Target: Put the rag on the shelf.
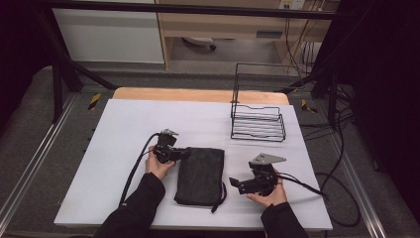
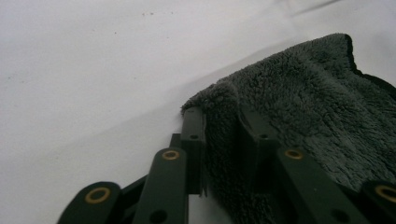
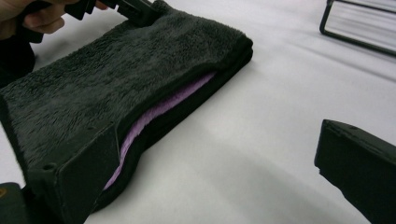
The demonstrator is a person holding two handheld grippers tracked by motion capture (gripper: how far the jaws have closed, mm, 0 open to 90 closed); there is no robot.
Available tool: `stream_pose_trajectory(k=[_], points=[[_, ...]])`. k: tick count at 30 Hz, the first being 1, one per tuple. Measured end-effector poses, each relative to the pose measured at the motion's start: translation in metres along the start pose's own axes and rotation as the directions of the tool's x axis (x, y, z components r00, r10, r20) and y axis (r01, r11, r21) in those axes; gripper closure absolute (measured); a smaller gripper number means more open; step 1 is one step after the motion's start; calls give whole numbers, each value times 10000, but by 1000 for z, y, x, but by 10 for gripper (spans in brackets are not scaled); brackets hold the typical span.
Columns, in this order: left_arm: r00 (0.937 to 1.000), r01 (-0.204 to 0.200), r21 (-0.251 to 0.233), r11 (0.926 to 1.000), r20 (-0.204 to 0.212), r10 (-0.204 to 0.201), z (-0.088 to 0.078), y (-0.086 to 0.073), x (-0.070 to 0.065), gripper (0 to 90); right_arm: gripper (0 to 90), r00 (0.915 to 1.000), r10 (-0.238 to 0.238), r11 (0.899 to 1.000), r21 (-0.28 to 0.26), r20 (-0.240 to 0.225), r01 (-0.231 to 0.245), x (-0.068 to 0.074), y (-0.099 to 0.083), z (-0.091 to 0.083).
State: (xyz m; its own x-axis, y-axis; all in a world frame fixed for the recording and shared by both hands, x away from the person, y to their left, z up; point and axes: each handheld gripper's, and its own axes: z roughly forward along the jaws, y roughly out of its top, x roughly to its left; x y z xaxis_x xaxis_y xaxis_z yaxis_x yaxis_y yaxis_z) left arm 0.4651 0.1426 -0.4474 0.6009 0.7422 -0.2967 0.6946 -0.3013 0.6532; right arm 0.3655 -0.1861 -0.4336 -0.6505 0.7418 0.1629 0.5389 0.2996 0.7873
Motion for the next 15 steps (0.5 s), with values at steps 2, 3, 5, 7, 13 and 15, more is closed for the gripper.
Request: stream_pose_trajectory(k=[2, 3, 5, 7, 13, 15], points=[[10000, -68, 39, 10000, 35, 68, 0, 0, 0, 749, 27, 9999, 163, 9999, 27, -49, -162, -1, 7, 5], [10000, -71, 49, 10000, 54, 71, 0, 0, 0, 752, 41, 9995, 316, 9995, 38, -36, -315, -1, 10, 8], [9999, -101, 34, 9999, 20, 101, 0, 0, -1, 756, 66, 9986, 534, 9985, 69, 54, -535, -3, 18, 20], [9998, -187, 42, 9998, -34, 187, 0, -1, -1, 757, 84, 9977, 659, 9977, 176, 165, -661, -4, 26, 33], [9993, -309, -30, 9995, -195, 308, 0, -2, -4, 758, 199, 9891, 1438, 9896, 36, 322, -1440, -13, 42, 65], [9992, -355, -39, 9994, -182, 354, 0, -2, -4, 757, 234, 9882, 1465, 9890, 130, 452, -1472, -15, 42, 73]])
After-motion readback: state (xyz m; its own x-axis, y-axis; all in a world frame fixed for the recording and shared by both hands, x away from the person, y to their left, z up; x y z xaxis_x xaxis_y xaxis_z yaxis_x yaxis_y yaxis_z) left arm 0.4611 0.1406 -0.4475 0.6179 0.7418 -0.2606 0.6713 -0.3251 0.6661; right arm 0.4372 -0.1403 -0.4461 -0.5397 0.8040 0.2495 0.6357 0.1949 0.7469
